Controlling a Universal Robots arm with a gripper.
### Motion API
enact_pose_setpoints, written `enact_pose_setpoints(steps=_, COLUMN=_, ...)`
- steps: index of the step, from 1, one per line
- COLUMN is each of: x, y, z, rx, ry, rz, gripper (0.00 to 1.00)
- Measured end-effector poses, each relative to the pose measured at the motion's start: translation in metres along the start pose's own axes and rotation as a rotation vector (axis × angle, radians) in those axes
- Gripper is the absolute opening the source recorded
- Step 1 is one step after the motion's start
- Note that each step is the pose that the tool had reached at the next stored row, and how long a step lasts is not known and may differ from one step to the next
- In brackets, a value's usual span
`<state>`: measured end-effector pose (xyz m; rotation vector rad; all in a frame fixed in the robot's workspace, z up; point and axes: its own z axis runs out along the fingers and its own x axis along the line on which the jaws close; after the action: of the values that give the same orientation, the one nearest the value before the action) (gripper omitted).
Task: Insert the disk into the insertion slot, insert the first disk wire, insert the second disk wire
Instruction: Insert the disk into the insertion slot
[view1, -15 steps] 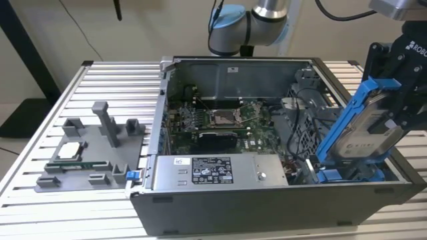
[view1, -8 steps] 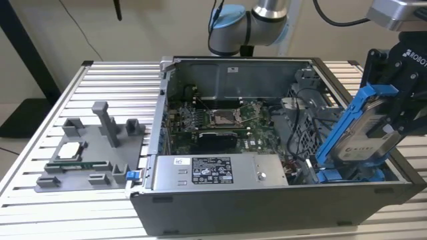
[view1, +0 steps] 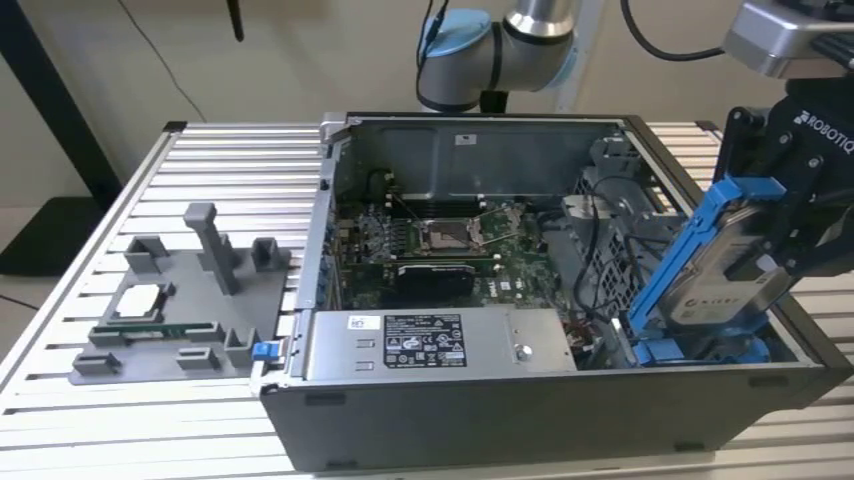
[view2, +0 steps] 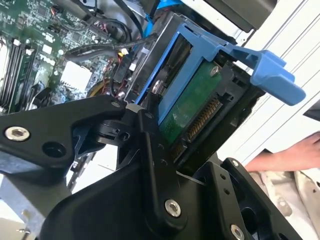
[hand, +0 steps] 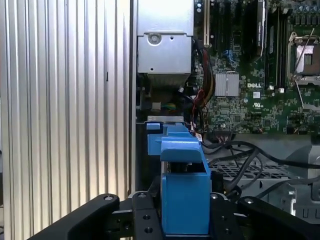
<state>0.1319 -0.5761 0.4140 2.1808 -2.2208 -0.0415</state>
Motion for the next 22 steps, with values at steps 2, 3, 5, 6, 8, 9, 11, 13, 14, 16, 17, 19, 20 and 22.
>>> enact_pose_setpoints(steps=2, x=-0.0002, y=-0.0002, z=0.0013, rx=0.0, ry=-0.0002, rz=0.0, gripper=0.0)
enact_pose_setpoints(steps=3, x=-0.0003, y=-0.0002, z=0.0021, rx=0.0, ry=-0.0002, rz=0.001, gripper=0.0)
enact_pose_setpoints(steps=5, x=-0.0007, y=-0.0003, z=0.0037, rx=0.0, ry=-0.0005, rz=0.003, gripper=0.0)
enact_pose_setpoints(steps=6, x=-0.0012, y=-0.0003, z=0.0044, rx=0.0, ry=-0.0004, rz=0.004, gripper=0.0)
enact_pose_setpoints(steps=8, x=-0.0022, y=-0.0003, z=0.0057, rx=0.0, ry=-0.0005, rz=0.005, gripper=0.0)
enact_pose_setpoints(steps=9, x=-0.0027, y=-0.0003, z=0.0063, rx=0.0, ry=-0.0005, rz=0.006, gripper=0.0)
enact_pose_setpoints(steps=11, x=-0.0042, y=-0.0004, z=0.0077, rx=0.0, ry=-0.0006, rz=0.007, gripper=0.0)
enact_pose_setpoints(steps=13, x=-0.005, y=-0.0004, z=0.0092, rx=0.0, ry=-0.0008, rz=0.008, gripper=0.0)
enact_pose_setpoints(steps=14, x=-0.0051, y=-0.0005, z=0.01, rx=0.0, ry=-0.0009, rz=0.009, gripper=0.0)
enact_pose_setpoints(steps=16, x=-0.0052, y=-0.0011, z=0.0112, rx=0.0, ry=-0.0006, rz=0.01, gripper=0.0)
enact_pose_setpoints(steps=17, x=-0.0052, y=-0.0011, z=0.0121, rx=0.0, ry=-0.0006, rz=0.011, gripper=0.0)
enact_pose_setpoints(steps=19, x=-0.0053, y=-0.0012, z=0.0147, rx=0.0, ry=-0.0007, rz=0.014, gripper=0.0)
enact_pose_setpoints(steps=20, x=-0.0056, y=-0.0013, z=0.0161, rx=0.0, ry=-0.0008, rz=0.016, gripper=0.0)
enact_pose_setpoints(steps=22, x=-0.0066, y=-0.0014, z=0.0195, rx=0.0, ry=-0.0008, rz=0.023, gripper=0.0)
